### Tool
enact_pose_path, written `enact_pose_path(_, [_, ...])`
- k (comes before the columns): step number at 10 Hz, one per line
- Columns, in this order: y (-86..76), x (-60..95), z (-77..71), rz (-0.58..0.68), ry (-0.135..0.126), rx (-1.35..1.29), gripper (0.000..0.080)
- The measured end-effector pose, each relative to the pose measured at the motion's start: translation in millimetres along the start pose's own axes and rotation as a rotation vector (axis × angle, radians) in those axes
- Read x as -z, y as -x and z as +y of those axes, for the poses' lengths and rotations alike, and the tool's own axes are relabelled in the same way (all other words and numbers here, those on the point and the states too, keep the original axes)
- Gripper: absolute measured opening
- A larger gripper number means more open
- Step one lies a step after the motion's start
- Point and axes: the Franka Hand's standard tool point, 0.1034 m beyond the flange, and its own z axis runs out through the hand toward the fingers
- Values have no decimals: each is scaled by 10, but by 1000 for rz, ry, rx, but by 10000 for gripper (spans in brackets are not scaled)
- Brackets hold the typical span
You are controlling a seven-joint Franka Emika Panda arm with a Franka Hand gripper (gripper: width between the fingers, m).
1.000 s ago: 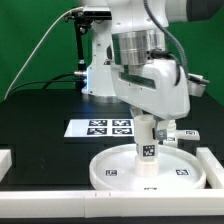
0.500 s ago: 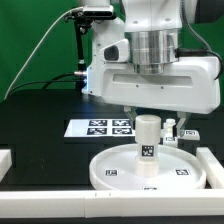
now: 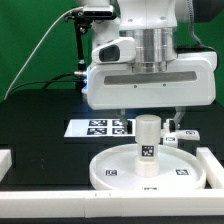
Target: Assemble round table
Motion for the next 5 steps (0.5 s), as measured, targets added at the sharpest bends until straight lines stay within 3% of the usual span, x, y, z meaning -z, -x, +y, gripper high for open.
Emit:
enact_pose_path(1, [-3, 1, 27, 0, 4, 0, 409])
enact_pose_path(4, [0, -4, 29, 3, 11, -244, 410])
enact_pose_path(5, [16, -12, 20, 11, 15, -432, 410])
